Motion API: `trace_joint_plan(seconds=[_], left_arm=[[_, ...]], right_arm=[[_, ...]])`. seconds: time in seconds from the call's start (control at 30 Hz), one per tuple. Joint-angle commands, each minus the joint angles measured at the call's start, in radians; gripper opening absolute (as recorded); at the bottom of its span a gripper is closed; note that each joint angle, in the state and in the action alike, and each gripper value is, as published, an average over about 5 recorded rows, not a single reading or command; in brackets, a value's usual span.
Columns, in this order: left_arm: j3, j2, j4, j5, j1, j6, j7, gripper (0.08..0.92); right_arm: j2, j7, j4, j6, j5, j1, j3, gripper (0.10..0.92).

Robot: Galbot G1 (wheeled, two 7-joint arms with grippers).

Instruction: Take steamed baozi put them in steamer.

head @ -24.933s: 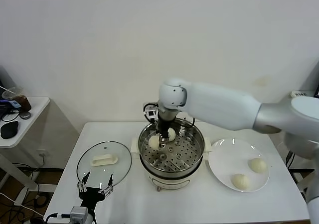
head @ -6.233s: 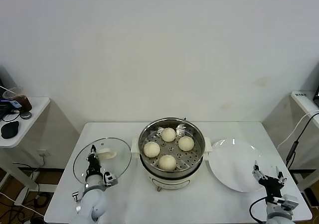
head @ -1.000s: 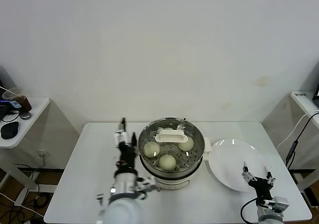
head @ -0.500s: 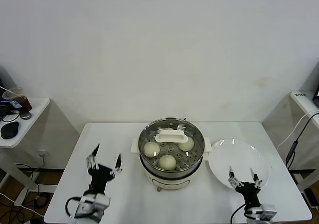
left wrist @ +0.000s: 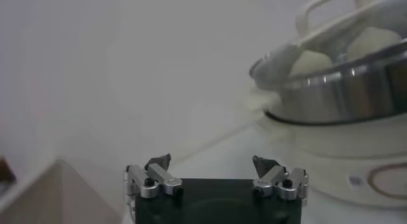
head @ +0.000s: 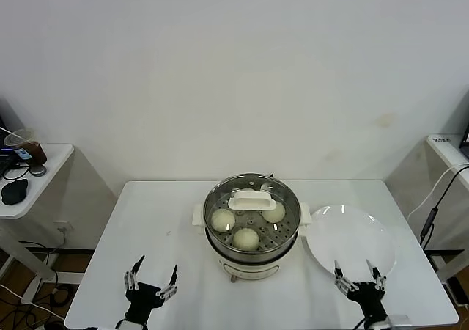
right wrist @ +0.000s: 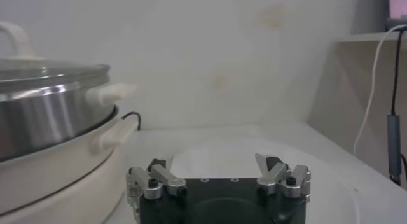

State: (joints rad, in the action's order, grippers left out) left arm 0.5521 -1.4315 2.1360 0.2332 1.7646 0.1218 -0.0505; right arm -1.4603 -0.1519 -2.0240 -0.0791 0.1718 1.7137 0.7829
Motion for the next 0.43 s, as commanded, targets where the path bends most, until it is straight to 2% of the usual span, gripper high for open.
trace_joint_plan(seconds=[0.03,0.43], left_arm=[[0.005,0.003,0.041,-0.091,0.127,-0.009,0.002,0.823],[0.005,0.020,0.146,-0.085,0.202,0.004,0.007,0.823]], right_arm=[[0.069,-0.023,-0.154,-0.110,-0.034,0.149,0.017,0.823],[0.067,-0.032,-0.189,-0.121,-0.048,0.163,-0.030,0.823]])
